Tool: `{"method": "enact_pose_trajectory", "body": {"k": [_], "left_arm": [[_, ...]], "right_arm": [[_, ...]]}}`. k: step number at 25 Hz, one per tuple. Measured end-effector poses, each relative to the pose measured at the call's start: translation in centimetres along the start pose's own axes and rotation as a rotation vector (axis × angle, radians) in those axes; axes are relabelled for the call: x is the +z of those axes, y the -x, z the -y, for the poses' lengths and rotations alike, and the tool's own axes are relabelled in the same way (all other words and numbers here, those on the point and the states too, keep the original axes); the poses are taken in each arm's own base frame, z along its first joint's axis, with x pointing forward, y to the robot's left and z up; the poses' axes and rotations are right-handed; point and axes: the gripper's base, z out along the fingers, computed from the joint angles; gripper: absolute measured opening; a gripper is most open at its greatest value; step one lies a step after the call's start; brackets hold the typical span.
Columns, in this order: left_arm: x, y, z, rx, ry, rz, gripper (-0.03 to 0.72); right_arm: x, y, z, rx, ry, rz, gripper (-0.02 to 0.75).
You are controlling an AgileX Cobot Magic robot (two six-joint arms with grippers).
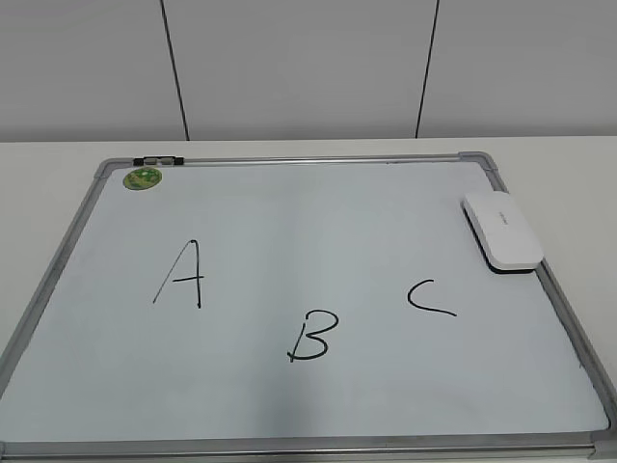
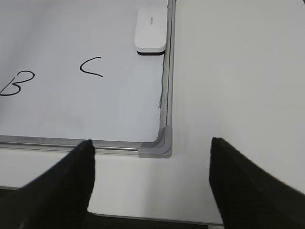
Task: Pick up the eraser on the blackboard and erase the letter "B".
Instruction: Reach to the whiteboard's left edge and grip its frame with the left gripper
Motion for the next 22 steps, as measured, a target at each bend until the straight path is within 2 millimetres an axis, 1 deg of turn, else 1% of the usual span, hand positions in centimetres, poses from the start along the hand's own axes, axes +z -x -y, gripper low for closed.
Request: {"method": "enact_pose_trajectory", "body": {"k": [22], "left_arm": [[0.0,0.0,-0.1,0.006,0.011,0.0,0.232]], "right_arm": [[0.0,0.0,0.0,0.0,0.0,0.0,0.555]]}}
